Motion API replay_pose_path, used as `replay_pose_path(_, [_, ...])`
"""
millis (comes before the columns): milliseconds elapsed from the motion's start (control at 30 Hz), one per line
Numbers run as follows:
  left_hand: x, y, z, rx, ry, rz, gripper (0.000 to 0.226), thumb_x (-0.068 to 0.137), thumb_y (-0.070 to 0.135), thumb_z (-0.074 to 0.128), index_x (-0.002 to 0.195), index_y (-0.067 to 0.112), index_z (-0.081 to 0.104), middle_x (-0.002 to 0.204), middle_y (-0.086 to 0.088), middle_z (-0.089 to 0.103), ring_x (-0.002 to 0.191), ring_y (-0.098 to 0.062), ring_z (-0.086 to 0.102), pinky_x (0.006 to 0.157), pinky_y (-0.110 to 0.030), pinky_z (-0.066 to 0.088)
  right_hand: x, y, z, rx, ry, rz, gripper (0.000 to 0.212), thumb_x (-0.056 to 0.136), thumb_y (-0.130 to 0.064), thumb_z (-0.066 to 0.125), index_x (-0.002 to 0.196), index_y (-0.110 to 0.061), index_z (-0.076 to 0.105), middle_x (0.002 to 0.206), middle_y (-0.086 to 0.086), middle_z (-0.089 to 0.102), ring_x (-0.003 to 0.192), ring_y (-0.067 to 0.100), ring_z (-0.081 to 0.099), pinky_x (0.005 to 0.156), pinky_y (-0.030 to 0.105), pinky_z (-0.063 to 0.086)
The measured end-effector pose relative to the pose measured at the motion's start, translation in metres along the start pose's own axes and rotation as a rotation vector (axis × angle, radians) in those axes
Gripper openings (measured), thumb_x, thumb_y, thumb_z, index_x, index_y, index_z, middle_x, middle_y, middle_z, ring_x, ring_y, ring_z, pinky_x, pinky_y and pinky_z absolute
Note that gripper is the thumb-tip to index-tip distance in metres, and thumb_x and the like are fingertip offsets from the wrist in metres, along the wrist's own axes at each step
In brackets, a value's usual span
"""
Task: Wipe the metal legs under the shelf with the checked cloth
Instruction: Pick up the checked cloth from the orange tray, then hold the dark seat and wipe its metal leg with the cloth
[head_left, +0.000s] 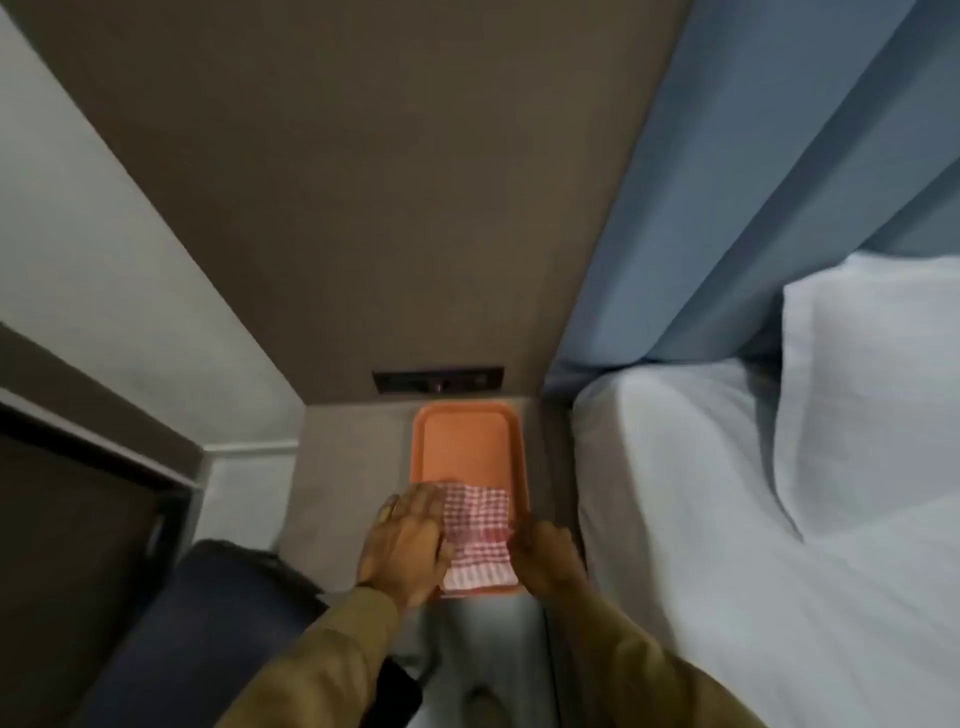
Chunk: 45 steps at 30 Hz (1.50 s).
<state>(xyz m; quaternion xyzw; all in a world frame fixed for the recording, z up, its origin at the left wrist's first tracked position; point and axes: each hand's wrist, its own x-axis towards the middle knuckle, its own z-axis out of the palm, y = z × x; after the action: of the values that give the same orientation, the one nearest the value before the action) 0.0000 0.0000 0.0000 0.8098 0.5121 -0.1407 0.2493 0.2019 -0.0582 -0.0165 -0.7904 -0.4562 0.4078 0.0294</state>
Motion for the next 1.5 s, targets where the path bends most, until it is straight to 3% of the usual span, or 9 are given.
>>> replay_pose_path(67, [0.033,-0.009,0.052,0.013,0.034,0.067,0.082,0.084,0.046,0.031,0.141,0.001,0.070,0.147,-0.018,0.070,0.129,-0.034,0.074,0.109,-0.052,0.059,0.030,0.017,0.034,0.027,-0.035,0.017,0.038,0.105,-0.026,0.054,0.140,-0.019,0.065,0.145,0.012,0.068,0.134,0.035,0.065,0.111,0.036,0.048])
replay_pose_path(167, [0.060,-0.016,0.119,0.017,-0.061,0.051,0.095,0.090,0.052,0.011,0.171,0.006,0.025,0.181,-0.014,0.023,0.167,-0.032,0.031,0.137,-0.046,0.023,0.063,0.040,0.071,0.112,-0.050,0.042,0.046,0.105,-0.019,0.060,0.151,-0.013,0.057,0.154,0.014,0.061,0.141,0.033,0.060,0.114,0.029,0.041])
replay_pose_path(467, [0.096,-0.036,0.216,0.130,-0.071,0.083,0.074,0.097,0.045,0.037,0.147,-0.003,0.064,0.148,-0.028,0.067,0.133,-0.048,0.069,0.106,-0.067,0.057,0.144,0.057,0.133,0.382,0.083,0.163,0.054,0.106,-0.022,0.060,0.157,-0.016,0.041,0.158,0.011,0.050,0.139,0.037,0.060,0.118,0.052,0.051])
replay_pose_path(833, [0.096,-0.047,0.221,0.211,0.046,0.165,0.074,0.096,0.047,0.038,0.143,-0.003,0.067,0.146,-0.029,0.068,0.132,-0.050,0.069,0.108,-0.072,0.051,0.158,0.046,0.131,0.558,0.095,0.296,0.041,0.104,-0.033,0.067,0.141,-0.015,0.061,0.137,0.009,0.072,0.125,0.034,0.071,0.114,0.051,0.055])
replay_pose_path(900, [0.091,-0.049,0.216,0.232,0.136,0.176,0.073,0.099,0.048,0.038,0.145,-0.002,0.066,0.147,-0.028,0.067,0.134,-0.051,0.067,0.112,-0.070,0.040,0.153,0.043,0.126,0.620,0.081,0.287,0.039,0.104,-0.028,0.068,0.139,-0.013,0.062,0.133,0.008,0.072,0.121,0.031,0.071,0.107,0.038,0.061])
replay_pose_path(1000, [0.071,-0.053,0.199,0.137,0.249,0.151,0.070,0.103,0.041,0.038,0.158,0.001,0.053,0.162,-0.024,0.055,0.148,-0.047,0.056,0.121,-0.067,0.033,0.137,0.043,0.118,0.760,0.061,0.252,0.036,0.104,-0.018,0.068,0.138,-0.008,0.062,0.122,0.001,0.065,0.108,0.019,0.066,0.064,0.002,0.056])
replay_pose_path(1167, [0.009,-0.074,0.171,0.112,0.315,0.185,0.071,0.102,0.036,0.039,0.164,0.003,0.044,0.168,-0.019,0.049,0.155,-0.037,0.050,0.134,-0.057,0.030,0.073,0.043,0.116,0.926,0.053,0.002,0.042,0.109,-0.017,0.061,0.150,-0.012,0.055,0.135,0.000,0.069,0.110,0.000,0.077,0.080,0.017,0.064])
replay_pose_path(1300, [-0.056,-0.104,0.161,0.229,0.298,0.215,0.068,0.101,0.035,0.040,0.160,0.003,0.050,0.164,-0.018,0.054,0.153,-0.035,0.054,0.128,-0.048,0.021,0.013,0.049,0.134,0.934,0.149,-0.043,0.051,0.109,-0.040,0.060,0.157,-0.028,0.048,0.152,0.003,0.063,0.137,0.024,0.065,0.112,0.056,0.056])
replay_pose_path(1500, [-0.153,-0.158,0.175,0.357,0.239,0.278,0.069,0.105,0.039,0.037,0.164,0.004,0.044,0.168,-0.018,0.050,0.156,-0.035,0.050,0.130,-0.047,0.020,-0.106,0.070,0.193,0.989,0.388,-0.029,0.046,0.112,-0.024,0.055,0.157,-0.021,0.044,0.152,0.003,0.062,0.138,0.022,0.063,0.116,0.056,0.052])
